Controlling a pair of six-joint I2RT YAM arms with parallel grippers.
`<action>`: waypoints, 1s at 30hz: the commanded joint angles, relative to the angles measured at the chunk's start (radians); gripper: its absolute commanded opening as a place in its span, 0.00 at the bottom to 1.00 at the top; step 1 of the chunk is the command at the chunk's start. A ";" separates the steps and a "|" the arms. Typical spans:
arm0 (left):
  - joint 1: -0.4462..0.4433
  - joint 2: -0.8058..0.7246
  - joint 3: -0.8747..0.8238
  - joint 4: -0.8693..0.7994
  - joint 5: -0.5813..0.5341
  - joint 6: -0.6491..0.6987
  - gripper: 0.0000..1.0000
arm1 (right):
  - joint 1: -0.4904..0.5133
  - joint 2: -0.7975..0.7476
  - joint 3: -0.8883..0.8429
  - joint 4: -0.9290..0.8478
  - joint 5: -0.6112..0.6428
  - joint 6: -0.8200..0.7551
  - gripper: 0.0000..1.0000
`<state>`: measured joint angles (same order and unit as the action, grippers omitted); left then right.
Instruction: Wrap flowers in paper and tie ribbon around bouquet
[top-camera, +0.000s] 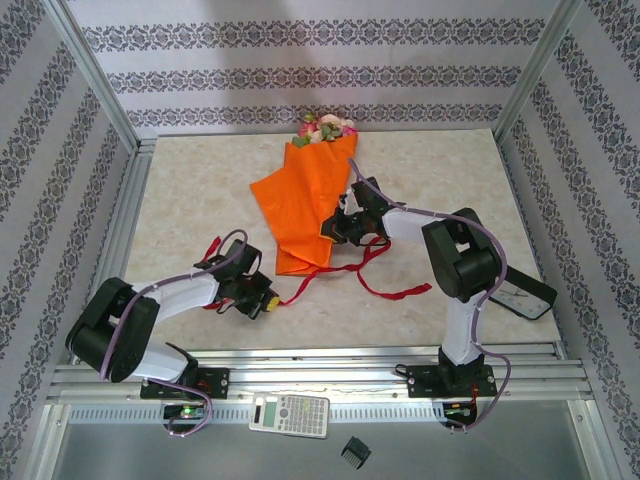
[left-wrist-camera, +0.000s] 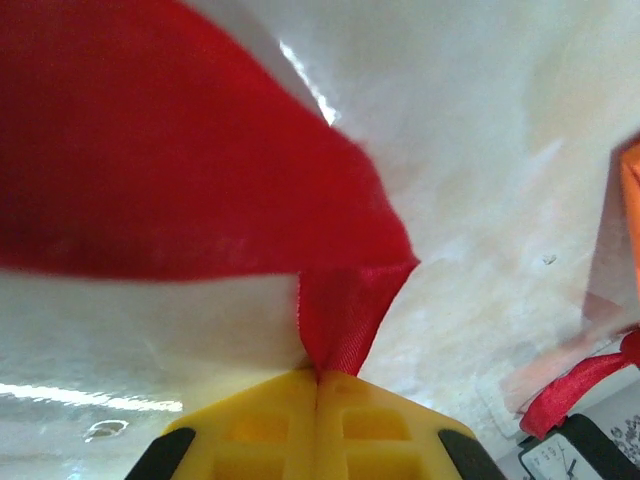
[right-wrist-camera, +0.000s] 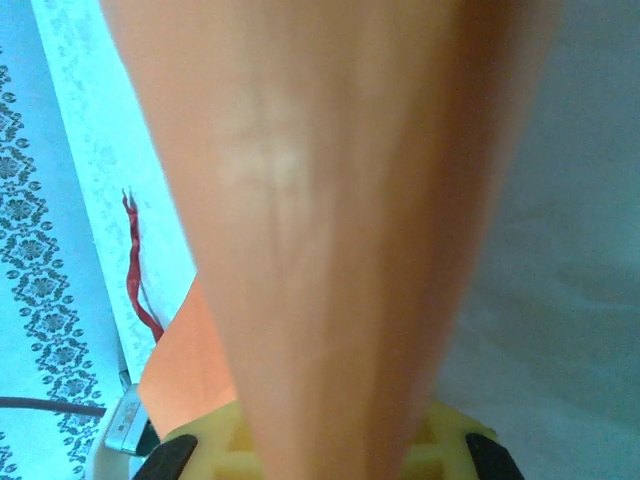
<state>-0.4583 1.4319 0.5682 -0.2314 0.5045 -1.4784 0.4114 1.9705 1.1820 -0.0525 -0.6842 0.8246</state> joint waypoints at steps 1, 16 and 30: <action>0.030 0.063 0.041 -0.017 -0.051 0.075 0.00 | -0.034 -0.065 0.052 -0.019 0.010 0.001 0.00; 0.284 0.349 0.305 0.162 -0.087 0.119 0.00 | 0.010 -0.208 -0.047 -0.061 -0.139 0.080 0.00; 0.342 0.370 0.391 0.047 -0.085 0.078 0.15 | 0.121 -0.272 -0.309 -0.034 0.005 0.141 0.20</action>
<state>-0.1593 1.8317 0.9821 -0.2295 0.5961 -1.3899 0.5392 1.6752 0.8642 -0.0803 -0.7322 0.9710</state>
